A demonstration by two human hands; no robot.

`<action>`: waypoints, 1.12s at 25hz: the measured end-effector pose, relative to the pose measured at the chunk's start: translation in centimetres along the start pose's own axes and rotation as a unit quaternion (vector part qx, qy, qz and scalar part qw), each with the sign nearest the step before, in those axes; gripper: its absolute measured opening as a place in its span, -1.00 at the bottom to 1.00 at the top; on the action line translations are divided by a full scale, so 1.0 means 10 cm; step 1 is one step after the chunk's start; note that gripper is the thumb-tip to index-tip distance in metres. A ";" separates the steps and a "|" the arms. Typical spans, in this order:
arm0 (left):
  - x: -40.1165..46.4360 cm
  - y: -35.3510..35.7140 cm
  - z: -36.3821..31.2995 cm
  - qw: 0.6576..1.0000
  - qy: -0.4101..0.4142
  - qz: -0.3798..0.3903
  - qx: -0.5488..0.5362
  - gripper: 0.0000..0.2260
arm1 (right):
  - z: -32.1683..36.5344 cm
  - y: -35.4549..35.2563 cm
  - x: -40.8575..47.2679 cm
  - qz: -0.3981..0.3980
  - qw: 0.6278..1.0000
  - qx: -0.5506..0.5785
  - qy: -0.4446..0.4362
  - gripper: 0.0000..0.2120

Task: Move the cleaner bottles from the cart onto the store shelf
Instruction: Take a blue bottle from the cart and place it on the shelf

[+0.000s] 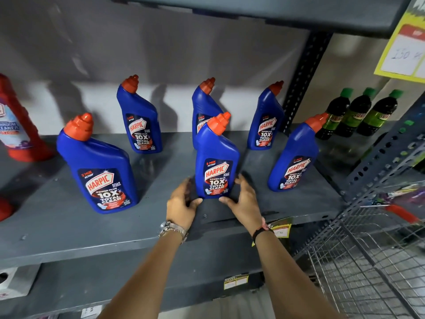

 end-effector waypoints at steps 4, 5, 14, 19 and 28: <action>-0.19 -0.57 0.26 0.975 0.036 -0.219 0.030 -0.69 | 0.08 0.13 -0.48 -0.162 0.983 0.067 0.062 -0.75; -0.21 -0.78 0.31 0.962 0.034 -0.267 0.042 -0.69 | 0.17 0.26 -0.60 -0.162 0.981 0.090 0.054 -0.82; 0.49 -1.80 0.71 0.998 -0.051 -0.023 0.004 -0.50 | 1.06 1.44 -0.49 0.248 0.957 0.145 -0.051 -0.41; 0.55 -1.61 0.65 0.998 -0.062 0.022 -0.006 -0.54 | 0.94 1.29 -0.40 0.196 0.970 0.128 -0.063 -0.58; 0.45 -1.46 0.50 0.999 -0.005 -0.016 0.047 -0.54 | 0.82 1.18 -0.46 0.131 0.982 0.100 -0.091 -0.57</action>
Point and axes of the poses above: each hand's wrist, its own x-axis towards the middle knuckle, its own y-axis out of the palm, z = x × y, the point moved 1 cm from there along x, towards the middle knuckle, and after that the axes turned 13 degrees about -z, right-handed, at the moved point
